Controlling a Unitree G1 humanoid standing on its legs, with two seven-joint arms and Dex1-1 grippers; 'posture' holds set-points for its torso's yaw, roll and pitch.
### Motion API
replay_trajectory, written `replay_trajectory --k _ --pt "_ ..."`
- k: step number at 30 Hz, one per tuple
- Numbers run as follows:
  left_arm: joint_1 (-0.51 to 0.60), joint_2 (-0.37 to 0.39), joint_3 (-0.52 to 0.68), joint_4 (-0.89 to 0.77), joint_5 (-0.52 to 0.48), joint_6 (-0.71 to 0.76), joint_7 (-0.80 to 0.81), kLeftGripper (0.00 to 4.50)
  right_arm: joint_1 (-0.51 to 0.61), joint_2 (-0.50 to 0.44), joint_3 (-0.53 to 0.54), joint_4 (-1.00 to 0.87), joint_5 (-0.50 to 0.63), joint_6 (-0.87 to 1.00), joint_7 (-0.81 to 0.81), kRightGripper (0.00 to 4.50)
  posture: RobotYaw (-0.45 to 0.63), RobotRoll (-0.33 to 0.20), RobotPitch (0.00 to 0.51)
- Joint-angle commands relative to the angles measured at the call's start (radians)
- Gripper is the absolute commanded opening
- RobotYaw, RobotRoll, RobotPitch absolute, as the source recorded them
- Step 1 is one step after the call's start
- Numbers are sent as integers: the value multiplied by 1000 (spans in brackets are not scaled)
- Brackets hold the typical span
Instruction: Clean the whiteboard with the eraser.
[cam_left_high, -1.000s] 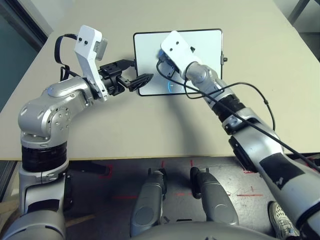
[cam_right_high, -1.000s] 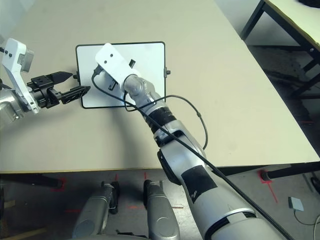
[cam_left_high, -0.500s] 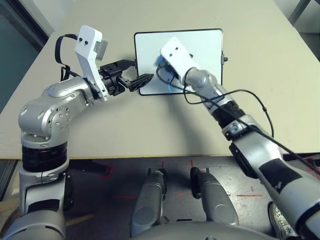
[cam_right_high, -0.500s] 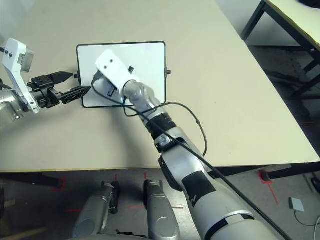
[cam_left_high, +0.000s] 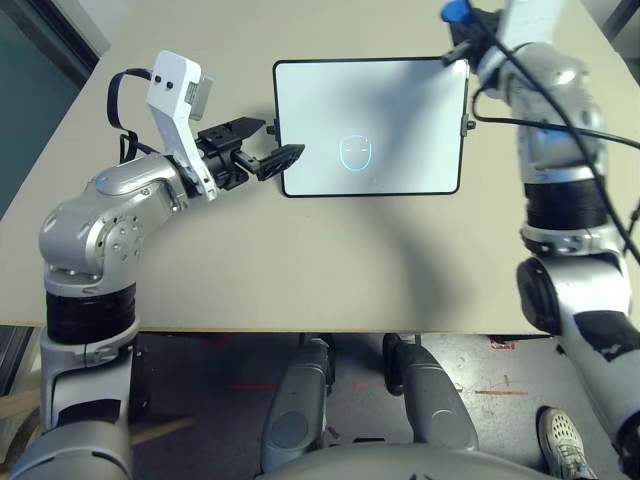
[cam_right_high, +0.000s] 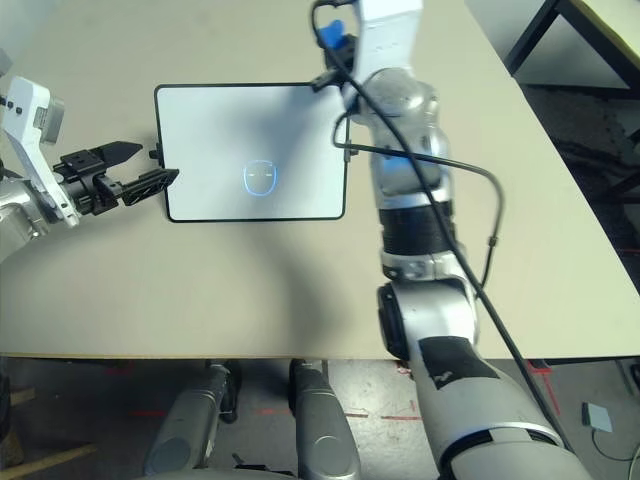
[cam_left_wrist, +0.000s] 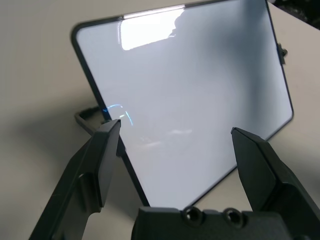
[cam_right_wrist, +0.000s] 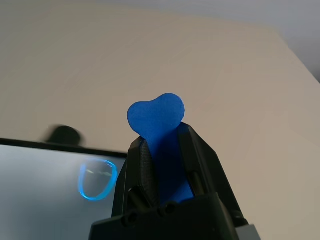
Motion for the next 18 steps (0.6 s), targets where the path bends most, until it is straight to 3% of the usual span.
replay_trajectory --k 1,8,18 --pt "-25 -14 53 70 58 -100 58 4500 84 -67 -64 80 10 30 -33 777 78 0 229" --pt "17 17 126 228 180 -308 116 4500 185 -107 -115 239 59 45 -50 777 84 0 228" --pt "137 -14 205 397 249 -508 196 4500 85 -42 -74 404 113 3 -51 777 98 0 219"
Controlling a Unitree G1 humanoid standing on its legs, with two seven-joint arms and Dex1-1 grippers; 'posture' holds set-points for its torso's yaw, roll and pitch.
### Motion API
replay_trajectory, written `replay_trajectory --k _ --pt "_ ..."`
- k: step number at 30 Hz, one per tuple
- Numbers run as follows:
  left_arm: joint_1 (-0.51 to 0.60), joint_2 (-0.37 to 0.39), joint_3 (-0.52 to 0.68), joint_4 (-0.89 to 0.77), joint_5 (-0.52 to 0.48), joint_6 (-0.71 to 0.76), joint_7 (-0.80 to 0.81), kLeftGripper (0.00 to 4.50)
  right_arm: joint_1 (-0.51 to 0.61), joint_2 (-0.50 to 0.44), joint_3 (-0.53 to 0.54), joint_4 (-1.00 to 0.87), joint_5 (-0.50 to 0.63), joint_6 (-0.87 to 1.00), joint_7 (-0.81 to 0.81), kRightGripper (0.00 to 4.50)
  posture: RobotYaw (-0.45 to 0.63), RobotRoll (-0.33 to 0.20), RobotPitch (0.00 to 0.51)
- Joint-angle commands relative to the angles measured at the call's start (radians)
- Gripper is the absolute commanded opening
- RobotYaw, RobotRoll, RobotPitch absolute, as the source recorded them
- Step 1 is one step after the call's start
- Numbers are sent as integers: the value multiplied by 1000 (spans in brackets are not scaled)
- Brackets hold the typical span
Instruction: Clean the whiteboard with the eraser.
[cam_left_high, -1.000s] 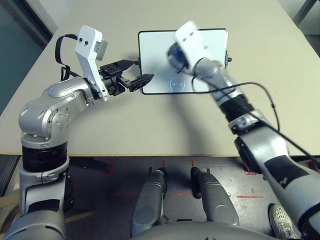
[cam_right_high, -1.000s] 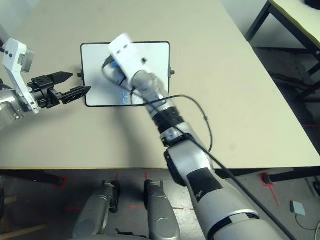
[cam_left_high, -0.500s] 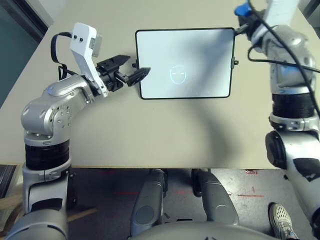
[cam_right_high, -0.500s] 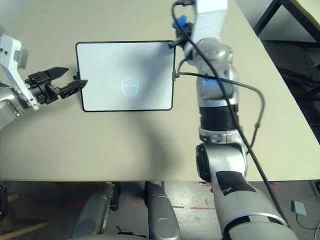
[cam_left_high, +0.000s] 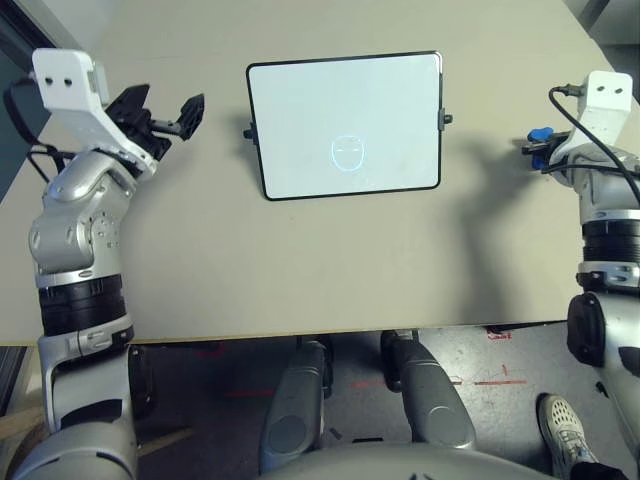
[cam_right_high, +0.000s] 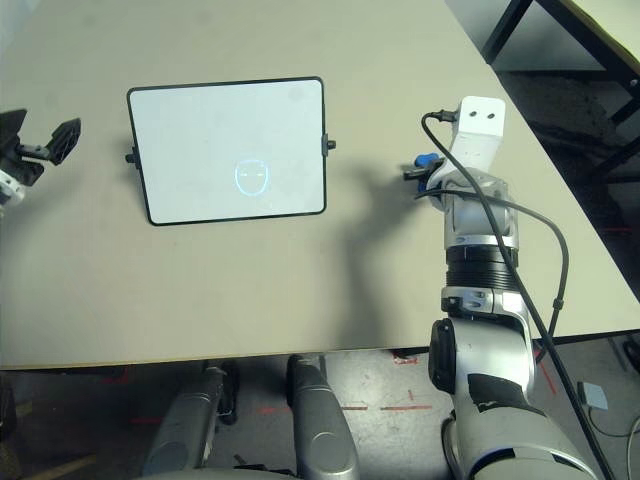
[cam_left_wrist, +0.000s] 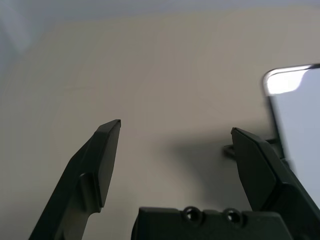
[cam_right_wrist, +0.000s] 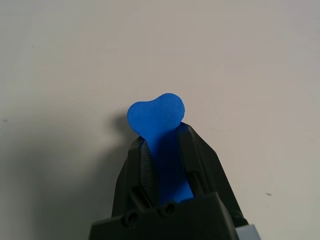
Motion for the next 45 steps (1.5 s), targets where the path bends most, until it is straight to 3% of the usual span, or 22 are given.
replay_trajectory --k 1,11,23,35,39,45 --pt "42 -12 24 48 24 -60 16 4500 -21 26 28 47 20 -15 2 777 100 0 219" --pt "88 -22 34 60 14 -96 27 4500 -2 53 62 92 33 -15 0 776 123 0 221" --pt "23 -26 -1 111 21 -100 4 4500 21 52 65 84 47 39 4 776 95 0 213" --pt "-42 -45 -30 121 27 -129 2 4500 55 -11 -47 -92 136 39 13 4455 63 0 220" --pt "-58 -43 -15 130 55 -199 32 4500 56 -61 -120 -67 167 -227 7 4455 55 0 220" --pt "-57 -44 -17 177 114 -337 78 4500 64 -103 -145 191 163 -666 -11 4455 69 0 215"
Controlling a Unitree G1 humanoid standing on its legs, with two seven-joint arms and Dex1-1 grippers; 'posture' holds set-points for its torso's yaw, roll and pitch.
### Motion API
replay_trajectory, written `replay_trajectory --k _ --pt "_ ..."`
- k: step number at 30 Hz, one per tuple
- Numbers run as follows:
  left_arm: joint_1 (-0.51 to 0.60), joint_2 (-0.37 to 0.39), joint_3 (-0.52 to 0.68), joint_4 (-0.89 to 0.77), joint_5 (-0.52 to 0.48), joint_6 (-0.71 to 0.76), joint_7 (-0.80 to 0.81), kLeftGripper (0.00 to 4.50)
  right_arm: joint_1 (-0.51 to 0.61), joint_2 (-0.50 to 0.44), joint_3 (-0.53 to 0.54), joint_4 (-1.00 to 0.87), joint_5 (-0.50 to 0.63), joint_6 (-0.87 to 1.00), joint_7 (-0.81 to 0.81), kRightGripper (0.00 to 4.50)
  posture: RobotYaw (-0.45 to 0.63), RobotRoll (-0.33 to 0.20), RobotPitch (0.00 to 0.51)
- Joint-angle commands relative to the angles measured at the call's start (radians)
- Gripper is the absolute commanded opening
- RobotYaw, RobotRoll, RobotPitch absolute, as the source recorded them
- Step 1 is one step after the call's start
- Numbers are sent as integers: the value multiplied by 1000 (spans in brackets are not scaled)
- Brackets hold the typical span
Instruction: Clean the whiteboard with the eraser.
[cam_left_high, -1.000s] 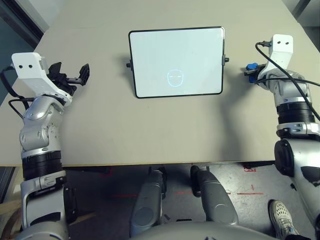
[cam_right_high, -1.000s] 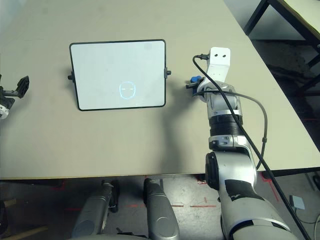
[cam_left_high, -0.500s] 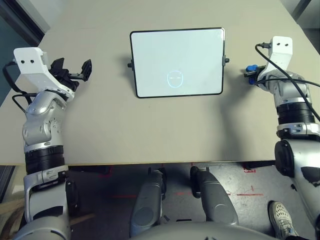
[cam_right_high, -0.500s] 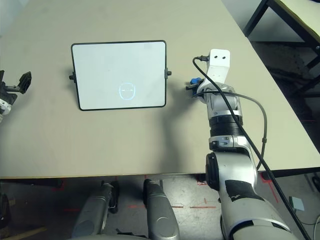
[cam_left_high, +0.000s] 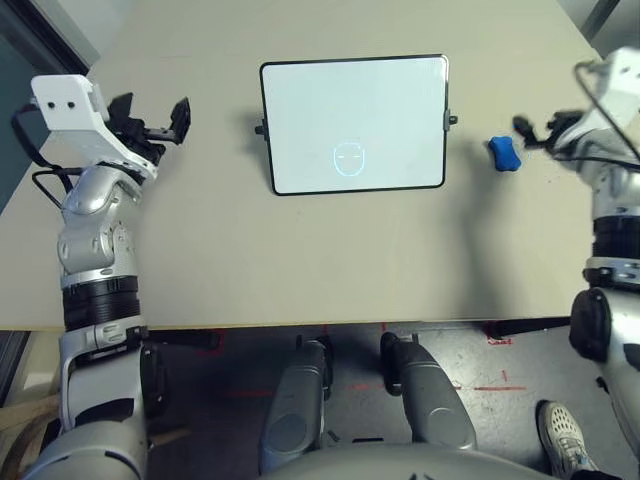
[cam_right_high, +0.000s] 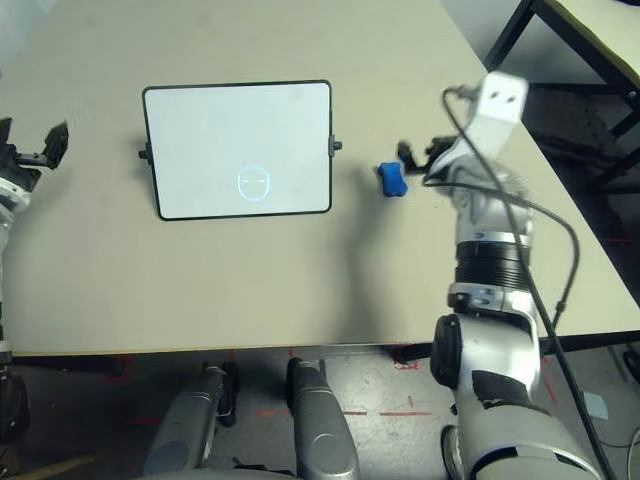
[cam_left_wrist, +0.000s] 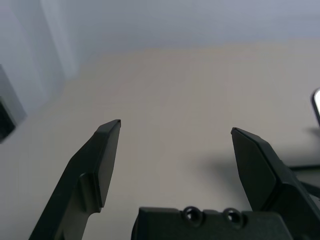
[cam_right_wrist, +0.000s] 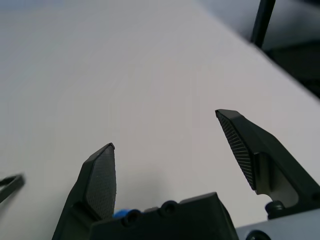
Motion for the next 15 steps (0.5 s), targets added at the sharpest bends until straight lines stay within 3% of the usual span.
replay_trajectory --k 1,8,15 --pt "10 -2 1 42 46 -91 27 4500 9 -1 -18 189 7 -221 -14 4455 75 0 210" --pt "47 -29 16 141 73 -222 82 4500 -23 27 -9 492 10 -472 -31 4455 90 0 196" --pt "100 -74 25 209 57 -277 102 4500 -24 29 -22 624 23 -569 -61 4455 79 0 192"
